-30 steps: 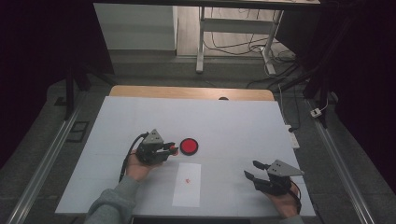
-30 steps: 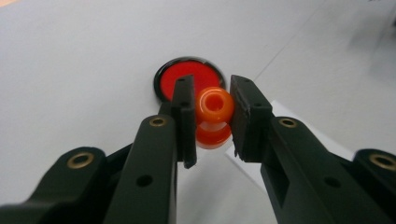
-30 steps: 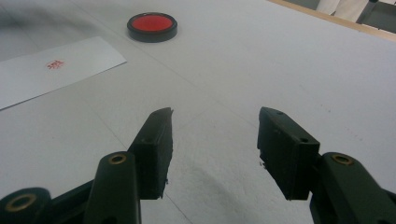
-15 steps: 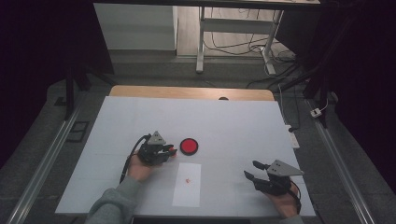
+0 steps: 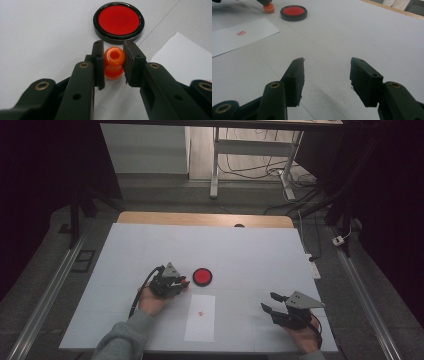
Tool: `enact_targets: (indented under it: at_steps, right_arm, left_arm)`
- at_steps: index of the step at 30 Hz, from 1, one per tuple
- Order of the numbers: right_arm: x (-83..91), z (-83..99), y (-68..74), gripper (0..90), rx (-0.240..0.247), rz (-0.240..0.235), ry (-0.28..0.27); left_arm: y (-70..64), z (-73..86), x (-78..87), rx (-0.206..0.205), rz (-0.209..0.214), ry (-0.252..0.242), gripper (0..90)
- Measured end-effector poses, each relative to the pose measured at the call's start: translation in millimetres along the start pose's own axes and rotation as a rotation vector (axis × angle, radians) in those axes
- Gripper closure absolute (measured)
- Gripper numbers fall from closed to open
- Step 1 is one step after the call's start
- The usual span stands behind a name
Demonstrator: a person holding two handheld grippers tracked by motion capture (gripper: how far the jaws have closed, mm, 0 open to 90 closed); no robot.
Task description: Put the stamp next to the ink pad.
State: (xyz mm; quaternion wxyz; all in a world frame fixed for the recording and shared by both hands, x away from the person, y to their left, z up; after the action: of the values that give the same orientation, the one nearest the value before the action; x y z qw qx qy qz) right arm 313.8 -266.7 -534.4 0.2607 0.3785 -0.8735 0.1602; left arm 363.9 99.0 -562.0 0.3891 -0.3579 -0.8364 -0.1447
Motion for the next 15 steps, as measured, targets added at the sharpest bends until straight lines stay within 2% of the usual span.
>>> enact_targets:
  at_steps: [10,13,15]
  right_arm:
    - [1.0,-0.5,-0.6,44.7,-0.001,0.008,-0.005]
    - [1.0,-0.6,-0.6,44.7,-0.001,0.008,-0.006]
    - [1.2,-0.8,-0.5,44.7,-0.002,0.007,-0.008]
  left_arm:
    - [-0.9,2.9,-1.5,0.0,0.0,0.004,70.0]
    - [-1.6,2.3,-1.4,-0.002,0.002,0.004,62.4]
    - [-1.6,0.7,0.2,0.004,-0.002,-0.014,56.5]
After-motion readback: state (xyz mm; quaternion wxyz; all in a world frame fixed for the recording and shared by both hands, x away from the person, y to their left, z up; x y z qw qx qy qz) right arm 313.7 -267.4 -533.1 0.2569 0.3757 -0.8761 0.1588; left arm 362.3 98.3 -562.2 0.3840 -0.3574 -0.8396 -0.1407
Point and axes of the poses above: each handheld gripper's, and its own axes: x roughly backward along the jaws, z roughly out of its underside, y roughly to its left, the point moved 5 cm from there along -x, roughly forward along the jaws, and after that the axes turned 6 degrees about y, right-handed, at the moved point
